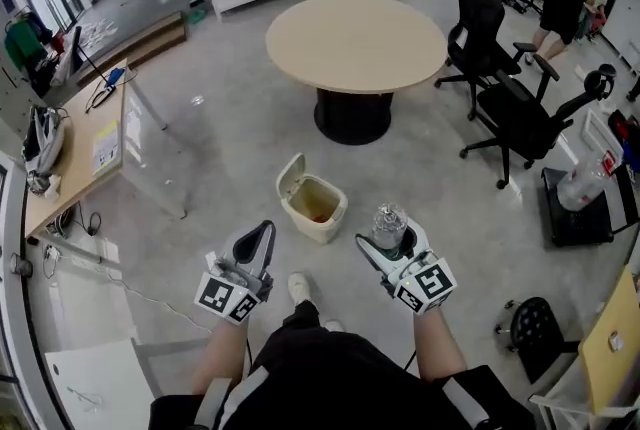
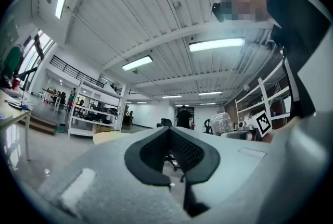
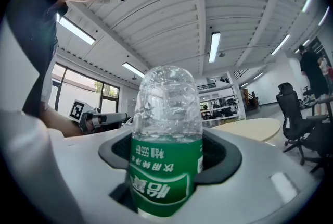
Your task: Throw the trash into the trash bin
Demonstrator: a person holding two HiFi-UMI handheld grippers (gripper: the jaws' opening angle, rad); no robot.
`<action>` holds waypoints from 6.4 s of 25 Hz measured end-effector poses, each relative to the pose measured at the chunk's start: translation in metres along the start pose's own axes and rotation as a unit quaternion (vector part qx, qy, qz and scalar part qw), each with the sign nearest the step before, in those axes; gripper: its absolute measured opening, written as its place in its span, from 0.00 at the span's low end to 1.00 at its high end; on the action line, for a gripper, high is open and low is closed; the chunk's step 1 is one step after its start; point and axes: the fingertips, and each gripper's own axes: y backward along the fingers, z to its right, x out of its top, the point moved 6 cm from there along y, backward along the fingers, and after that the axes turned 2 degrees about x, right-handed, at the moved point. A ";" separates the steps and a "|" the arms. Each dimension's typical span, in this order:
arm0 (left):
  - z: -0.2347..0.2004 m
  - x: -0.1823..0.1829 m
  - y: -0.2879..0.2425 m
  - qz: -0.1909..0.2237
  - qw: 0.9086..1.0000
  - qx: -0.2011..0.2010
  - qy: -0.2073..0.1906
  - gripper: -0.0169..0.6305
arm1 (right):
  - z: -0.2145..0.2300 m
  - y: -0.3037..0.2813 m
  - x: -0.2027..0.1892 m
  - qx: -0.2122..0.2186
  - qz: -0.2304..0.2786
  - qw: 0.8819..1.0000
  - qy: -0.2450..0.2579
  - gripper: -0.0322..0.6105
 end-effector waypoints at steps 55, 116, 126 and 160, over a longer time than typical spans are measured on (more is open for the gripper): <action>-0.182 -0.225 -0.113 -0.202 0.959 0.113 0.162 0.03 | 0.124 -0.269 -0.252 0.055 -0.248 0.961 -0.107 0.55; -0.246 -0.035 -0.111 -0.013 0.996 0.079 0.039 0.03 | 0.131 -0.221 0.009 -0.103 0.022 0.994 0.003 0.06; -0.189 -0.018 -0.123 0.006 0.998 0.051 0.025 0.03 | 0.131 -0.147 0.025 -0.121 0.022 0.992 0.016 0.06; -0.026 -0.022 -0.064 -0.017 0.999 0.039 0.004 0.03 | 0.107 0.018 0.013 -0.129 0.019 0.991 -0.024 0.06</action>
